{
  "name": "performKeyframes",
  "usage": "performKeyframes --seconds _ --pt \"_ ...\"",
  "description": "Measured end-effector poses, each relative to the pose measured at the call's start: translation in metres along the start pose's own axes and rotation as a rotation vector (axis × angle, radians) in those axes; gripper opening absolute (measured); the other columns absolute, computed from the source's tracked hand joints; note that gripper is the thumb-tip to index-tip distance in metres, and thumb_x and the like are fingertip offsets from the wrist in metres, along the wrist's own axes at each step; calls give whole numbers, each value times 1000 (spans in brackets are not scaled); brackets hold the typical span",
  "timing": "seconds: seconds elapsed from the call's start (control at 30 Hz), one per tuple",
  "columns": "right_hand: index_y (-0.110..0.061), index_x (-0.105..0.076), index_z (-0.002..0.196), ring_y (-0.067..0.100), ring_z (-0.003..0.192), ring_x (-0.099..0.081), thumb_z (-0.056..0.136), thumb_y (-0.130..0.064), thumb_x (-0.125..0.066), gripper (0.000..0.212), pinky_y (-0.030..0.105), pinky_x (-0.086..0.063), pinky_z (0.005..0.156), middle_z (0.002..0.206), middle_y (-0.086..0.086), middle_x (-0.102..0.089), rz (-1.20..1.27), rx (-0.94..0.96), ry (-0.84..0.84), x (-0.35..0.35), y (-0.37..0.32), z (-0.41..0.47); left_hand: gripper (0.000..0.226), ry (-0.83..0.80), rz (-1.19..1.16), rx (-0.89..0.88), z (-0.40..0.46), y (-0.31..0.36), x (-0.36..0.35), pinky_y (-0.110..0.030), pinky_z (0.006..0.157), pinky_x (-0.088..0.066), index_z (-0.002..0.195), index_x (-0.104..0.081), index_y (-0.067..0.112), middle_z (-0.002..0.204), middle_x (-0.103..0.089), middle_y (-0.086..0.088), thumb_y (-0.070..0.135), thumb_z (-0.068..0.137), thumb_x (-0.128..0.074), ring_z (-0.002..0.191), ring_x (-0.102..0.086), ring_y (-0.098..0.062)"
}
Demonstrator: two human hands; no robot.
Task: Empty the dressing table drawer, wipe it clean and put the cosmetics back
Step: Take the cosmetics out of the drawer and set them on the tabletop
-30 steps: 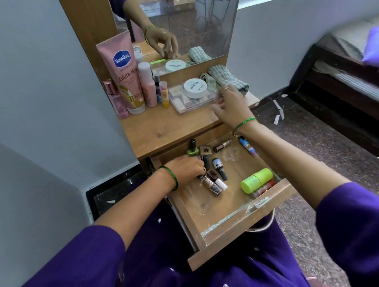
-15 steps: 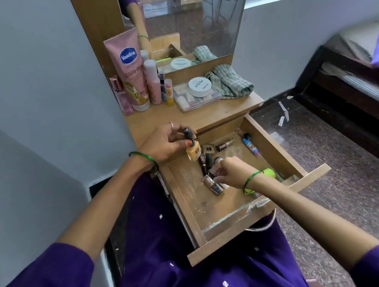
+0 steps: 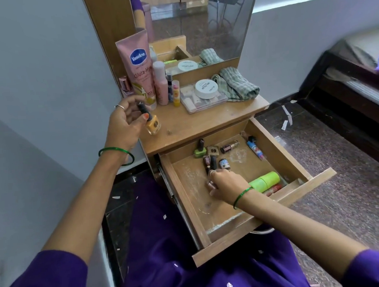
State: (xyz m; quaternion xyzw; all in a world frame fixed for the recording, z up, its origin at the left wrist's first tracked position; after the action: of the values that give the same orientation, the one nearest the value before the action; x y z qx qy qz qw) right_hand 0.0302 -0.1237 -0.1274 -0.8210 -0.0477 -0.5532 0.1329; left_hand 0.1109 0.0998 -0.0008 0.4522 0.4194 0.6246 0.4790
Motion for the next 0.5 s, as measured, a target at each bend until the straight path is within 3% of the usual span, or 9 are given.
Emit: performKeyframes --seconds 0.17,0.27,0.37,0.5 --pt "-11 -49 112 30 110 -54 86 -16 -55 27 36 -45 76 117 9 -58 -178 98 -16 -10 -13 -6 32 104 93 6 7 -11 17 -25 88 -52 114 -58 12 110 -63 -9 -5 86 -58 102 -62 -20" --pt "-14 -51 110 29 110 -55 86 -18 -55 24 36 -46 75 117 6 -57 -160 101 -37 -12 -11 -7 32 144 129 5 10 -15 22 -26 89 -52 116 -58 11 109 -62 -6 -3 86 -59 100 -62 -16" --pt "-15 -58 101 26 99 -58 88 -24 -53 17 34 -47 72 110 3 -56 -72 94 36 8 -10 -10 33 178 149 -2 12 -15 27 -22 88 -51 117 -58 10 106 -62 -1 -4 87 -57 92 -61 -4" --pt "-16 -62 93 18 83 -57 87 -29 -57 15 27 -44 66 96 -1 -57 16 99 156 61 -12 -8 35 202 191 -16 15 -12 29 -13 86 -48 116 -59 16 108 -62 1 -3 87 -56 92 -61 -1"
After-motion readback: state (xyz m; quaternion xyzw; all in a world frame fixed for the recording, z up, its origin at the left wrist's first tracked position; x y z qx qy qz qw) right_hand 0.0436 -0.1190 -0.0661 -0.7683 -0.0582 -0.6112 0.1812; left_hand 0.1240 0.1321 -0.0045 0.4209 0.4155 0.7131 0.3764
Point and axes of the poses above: each hand's wrist, its own z-axis towards the middle knuckle, its own x-axis out of the back of the hand, y = z × x, the point moved 9 cm from there along z, towards the middle knuckle
